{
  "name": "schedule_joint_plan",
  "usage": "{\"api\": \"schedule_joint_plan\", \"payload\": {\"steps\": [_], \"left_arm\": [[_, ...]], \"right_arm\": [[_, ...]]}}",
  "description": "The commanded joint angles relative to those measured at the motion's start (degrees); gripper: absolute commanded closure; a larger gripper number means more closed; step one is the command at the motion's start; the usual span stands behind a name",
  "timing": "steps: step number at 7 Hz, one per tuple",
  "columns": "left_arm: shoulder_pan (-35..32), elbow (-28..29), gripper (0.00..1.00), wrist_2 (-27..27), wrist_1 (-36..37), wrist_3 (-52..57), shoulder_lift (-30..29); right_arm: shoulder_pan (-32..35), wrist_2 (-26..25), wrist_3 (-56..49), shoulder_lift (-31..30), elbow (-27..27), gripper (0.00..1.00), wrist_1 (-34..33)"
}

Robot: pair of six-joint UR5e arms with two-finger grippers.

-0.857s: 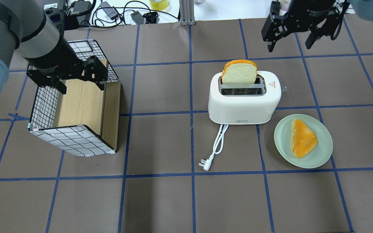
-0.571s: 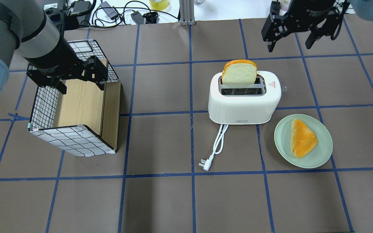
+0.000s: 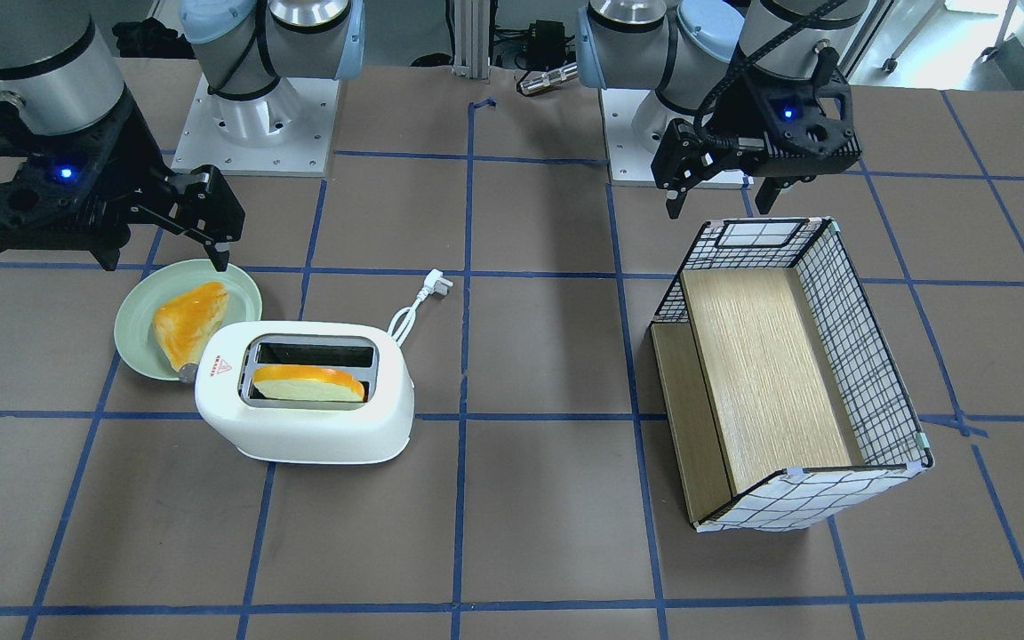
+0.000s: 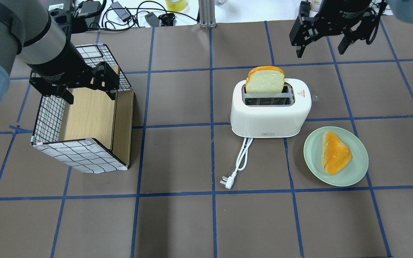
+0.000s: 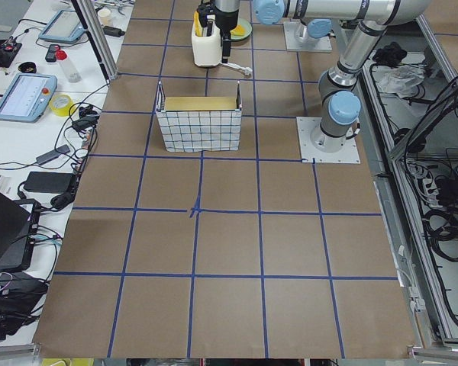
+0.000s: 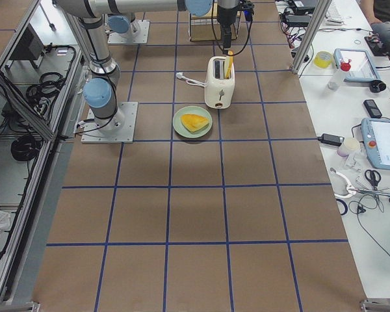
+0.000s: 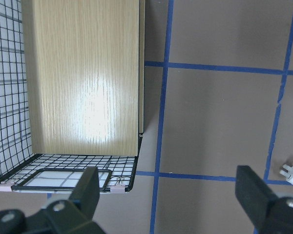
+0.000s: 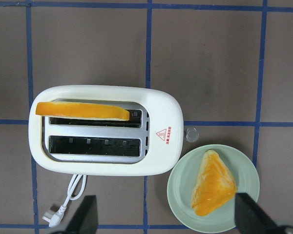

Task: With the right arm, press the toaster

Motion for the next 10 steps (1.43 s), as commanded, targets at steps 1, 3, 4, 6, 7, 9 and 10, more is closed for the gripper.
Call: {"api": "schedule_joint_plan", "payload": {"steps": [1, 3, 4, 6, 7, 9, 10], "left_arm": [[0.00, 0.00, 0.00, 0.04, 0.00, 0.00, 0.02], [0.00, 0.00, 0.00, 0.04, 0.00, 0.00, 0.02], [0.00, 0.00, 0.00, -0.05, 0.00, 0.00, 0.02], [0.00, 0.00, 0.00, 0.04, 0.00, 0.00, -0.06], [0.00, 0.00, 0.00, -0.05, 0.00, 0.00, -0.06], [0.00, 0.00, 0.00, 0.04, 0.00, 0.00, -0.06], [0.00, 0.00, 0.00, 0.04, 0.00, 0.00, 0.02]], "right_arm": [[0.00, 0.00, 0.00, 0.00, 0.04, 0.00, 0.00], [-0.17, 0.00, -0.09, 0.09, 0.12, 0.00, 0.00], [-0.52, -0.17, -1.48, 0.09, 0.12, 0.00, 0.00], [-4.19, 0.09, -11.29, 0.26, 0.12, 0.19, -1.31], [-8.22, 1.57, -14.91, 0.44, 0.21, 0.50, -0.80], [-14.13, 5.70, -20.90, 1.49, 0.73, 0.87, 1.30], [-15.19, 8.06, -22.31, 1.84, 1.52, 0.94, 1.58]]}}
